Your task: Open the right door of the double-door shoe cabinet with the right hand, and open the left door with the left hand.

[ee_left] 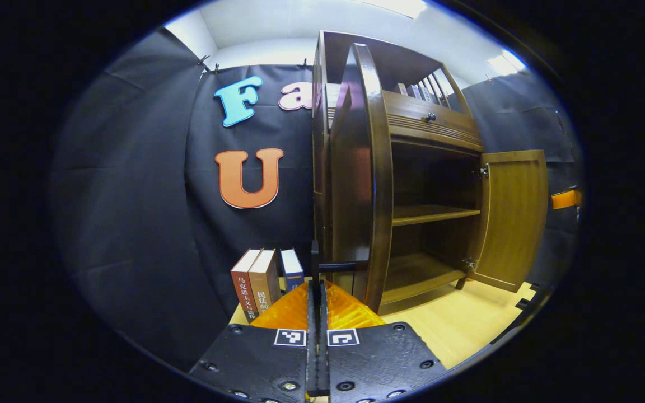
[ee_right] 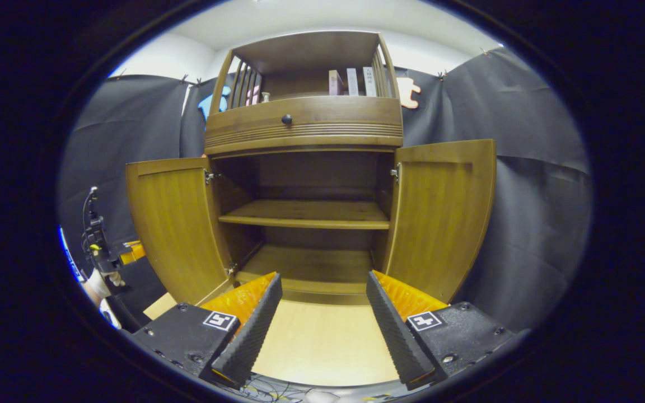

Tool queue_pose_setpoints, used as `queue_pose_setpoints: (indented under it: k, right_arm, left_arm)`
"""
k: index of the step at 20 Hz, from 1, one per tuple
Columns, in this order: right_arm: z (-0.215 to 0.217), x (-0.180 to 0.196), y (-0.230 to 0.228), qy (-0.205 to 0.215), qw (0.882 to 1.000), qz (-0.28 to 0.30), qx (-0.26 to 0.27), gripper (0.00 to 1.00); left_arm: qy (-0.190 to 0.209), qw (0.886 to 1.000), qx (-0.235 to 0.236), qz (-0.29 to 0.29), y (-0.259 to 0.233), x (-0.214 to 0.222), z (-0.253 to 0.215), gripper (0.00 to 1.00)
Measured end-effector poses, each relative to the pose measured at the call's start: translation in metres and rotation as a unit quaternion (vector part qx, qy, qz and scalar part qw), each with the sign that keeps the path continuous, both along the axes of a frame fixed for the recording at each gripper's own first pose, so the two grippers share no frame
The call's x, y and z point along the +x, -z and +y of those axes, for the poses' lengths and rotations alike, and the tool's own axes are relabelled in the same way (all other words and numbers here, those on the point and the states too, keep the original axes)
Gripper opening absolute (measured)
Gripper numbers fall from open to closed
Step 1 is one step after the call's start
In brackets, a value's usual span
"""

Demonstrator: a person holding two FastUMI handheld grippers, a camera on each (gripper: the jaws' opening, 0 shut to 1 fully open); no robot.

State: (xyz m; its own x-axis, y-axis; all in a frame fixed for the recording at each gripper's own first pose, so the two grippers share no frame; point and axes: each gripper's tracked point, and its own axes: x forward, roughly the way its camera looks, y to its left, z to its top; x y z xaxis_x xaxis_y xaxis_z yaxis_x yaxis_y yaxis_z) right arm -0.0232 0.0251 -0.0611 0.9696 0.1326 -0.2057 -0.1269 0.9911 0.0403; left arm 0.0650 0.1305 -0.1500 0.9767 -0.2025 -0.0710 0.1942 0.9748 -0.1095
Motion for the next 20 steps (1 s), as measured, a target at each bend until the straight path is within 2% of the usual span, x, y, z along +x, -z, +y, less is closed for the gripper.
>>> queue_pose_setpoints:
  k: [5, 10, 11, 12, 15, 20]
  right_arm:
    - [-0.002, -0.001, 0.001, 0.002, 1.000, 0.003, -0.005, 0.96]
    - [-0.004, -0.001, 0.004, 0.003, 1.000, 0.008, -0.007, 0.96]
    - [-0.006, -0.001, 0.004, 0.005, 1.000, 0.008, -0.007, 0.97]
    - [-0.009, -0.001, 0.003, 0.007, 1.000, 0.007, -0.006, 0.97]
    - [-0.021, -0.002, 0.002, 0.020, 1.000, 0.004, -0.001, 0.97]
    - [-0.029, -0.002, 0.005, 0.024, 1.000, 0.006, 0.002, 0.97]
  left_arm:
    - [0.042, 0.999, -0.002, 0.001, 0.000, -0.001, -0.001, 0.00]
    - [0.056, 0.998, 0.005, 0.009, 0.000, -0.004, -0.002, 0.03]
    - [0.056, 0.998, 0.006, 0.012, 0.002, -0.005, -0.003, 0.00]
    - [0.057, 0.998, 0.012, 0.018, 0.004, -0.006, -0.003, 0.07]
    - [0.063, 0.997, 0.028, 0.027, 0.005, -0.013, -0.003, 0.09]
    - [0.007, 0.999, 0.008, 0.040, 0.002, -0.026, 0.020, 0.65]
